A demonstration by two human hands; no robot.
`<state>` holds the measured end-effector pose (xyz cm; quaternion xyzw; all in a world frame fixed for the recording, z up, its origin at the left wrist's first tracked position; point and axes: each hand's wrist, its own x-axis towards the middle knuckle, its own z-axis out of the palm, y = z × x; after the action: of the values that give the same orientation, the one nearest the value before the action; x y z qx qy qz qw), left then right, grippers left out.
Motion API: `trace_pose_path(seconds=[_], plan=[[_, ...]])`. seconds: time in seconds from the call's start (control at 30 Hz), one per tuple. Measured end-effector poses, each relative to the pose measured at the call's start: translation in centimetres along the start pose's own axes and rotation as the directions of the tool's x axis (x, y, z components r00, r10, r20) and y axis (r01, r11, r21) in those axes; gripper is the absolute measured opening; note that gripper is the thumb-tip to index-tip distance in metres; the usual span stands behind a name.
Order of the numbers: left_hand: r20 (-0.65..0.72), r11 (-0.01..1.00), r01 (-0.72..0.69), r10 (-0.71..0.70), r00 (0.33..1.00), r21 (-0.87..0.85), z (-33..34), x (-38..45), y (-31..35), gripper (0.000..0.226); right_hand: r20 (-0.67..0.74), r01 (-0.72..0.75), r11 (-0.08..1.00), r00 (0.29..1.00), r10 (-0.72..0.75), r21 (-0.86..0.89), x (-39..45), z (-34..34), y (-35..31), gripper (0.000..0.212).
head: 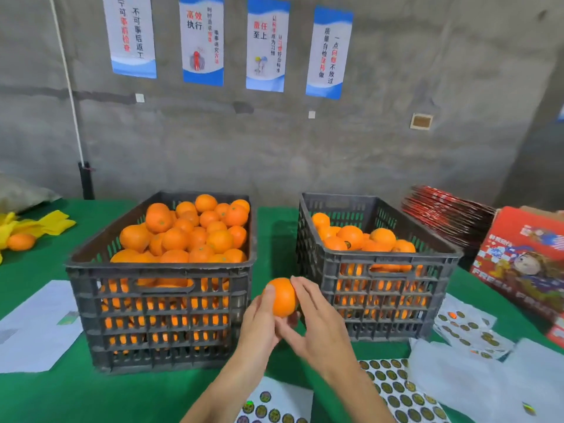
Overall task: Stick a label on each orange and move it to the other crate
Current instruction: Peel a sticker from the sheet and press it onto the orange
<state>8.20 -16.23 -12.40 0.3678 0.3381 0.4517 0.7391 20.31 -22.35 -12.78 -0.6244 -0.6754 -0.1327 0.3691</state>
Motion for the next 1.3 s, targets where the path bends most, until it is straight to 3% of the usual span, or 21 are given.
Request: trace_pose_path(seconds=[0.1, 0.23, 0.4, 0.6, 0.7, 0.8, 0.87, 0.97, 1.03, 1.1, 1.2, 1.3], plan=[[0.072, 0.941, -0.164, 0.15, 0.986, 0.296, 3.3, 0.6, 1.8, 0.047, -0.072, -0.022, 1.0, 0.997, 0.02, -0.017, 2.5, -2.4, 1.5, 0.074], [0.197, 0.953, -0.201, 0.158, 0.968, 0.225, 6.8, 1.2, 4.6, 0.035, -0.106, -0.078, 0.996, 0.992, 0.073, -0.036, 5.9, -4.3, 3.8, 0.072], [0.203, 0.888, -0.307, 0.25, 0.947, 0.342, 6.9, 1.4, 5.8, 0.018, -0.143, -0.276, 0.952, 0.956, 0.257, -0.13, 11.1, -6.8, 7.7, 0.07], [0.245, 0.77, -0.419, 0.34, 0.908, 0.481, 4.2, 1.7, 7.4, 0.019, -0.138, -0.475, 0.87, 0.878, 0.459, -0.134, 14.2, -8.0, 10.6, 0.055], [0.238, 0.761, -0.444, 0.375, 0.896, 0.472, 3.1, 2.1, 8.6, 0.019, -0.168, -0.453, 0.874, 0.889, 0.427, -0.176, 14.0, -7.2, 9.4, 0.046], [0.229, 0.737, -0.483, 0.426, 0.875, 0.473, 2.4, 2.1, 9.5, 0.016, -0.2, -0.323, 0.935, 0.935, 0.291, -0.147, 13.2, -6.0, 7.4, 0.042], [0.256, 0.636, -0.543, 0.491, 0.833, 0.548, 1.8, 2.2, 10.1, 0.013, -0.253, -0.219, 0.973, 0.948, 0.195, -0.07, 12.9, -4.9, 6.0, 0.038], [0.321, 0.275, -0.601, 0.642, 0.696, 0.751, -0.2, 2.9, 11.7, 0.007, -0.274, -0.138, 0.989, 0.95, 0.15, 0.061, 12.7, -2.8, 3.6, 0.037], [0.333, 0.088, -0.517, 0.671, 0.662, 0.851, -2.0, 3.9, 13.4, 0.011, -0.257, -0.098, 0.984, 0.957, 0.133, 0.146, 12.7, -1.2, 2.2, 0.038], [0.288, 0.014, -0.38, 0.627, 0.724, 0.925, -3.9, 5.3, 15.3, 0.027, -0.229, -0.083, 0.972, 0.964, 0.134, 0.221, 12.8, 0.4, 0.9, 0.039], [0.213, -0.036, -0.219, 0.425, 0.88, 0.975, -5.7, 8.1, 17.4, 0.058, -0.186, -0.088, 0.958, 0.972, 0.143, 0.272, 12.6, 2.6, -0.4, 0.04], [0.148, -0.044, -0.141, 0.263, 0.953, 0.989, -5.3, 10.6, 18.1, 0.077, -0.163, -0.094, 0.947, 0.975, 0.149, 0.306, 12.0, 4.4, -1.1, 0.039]])
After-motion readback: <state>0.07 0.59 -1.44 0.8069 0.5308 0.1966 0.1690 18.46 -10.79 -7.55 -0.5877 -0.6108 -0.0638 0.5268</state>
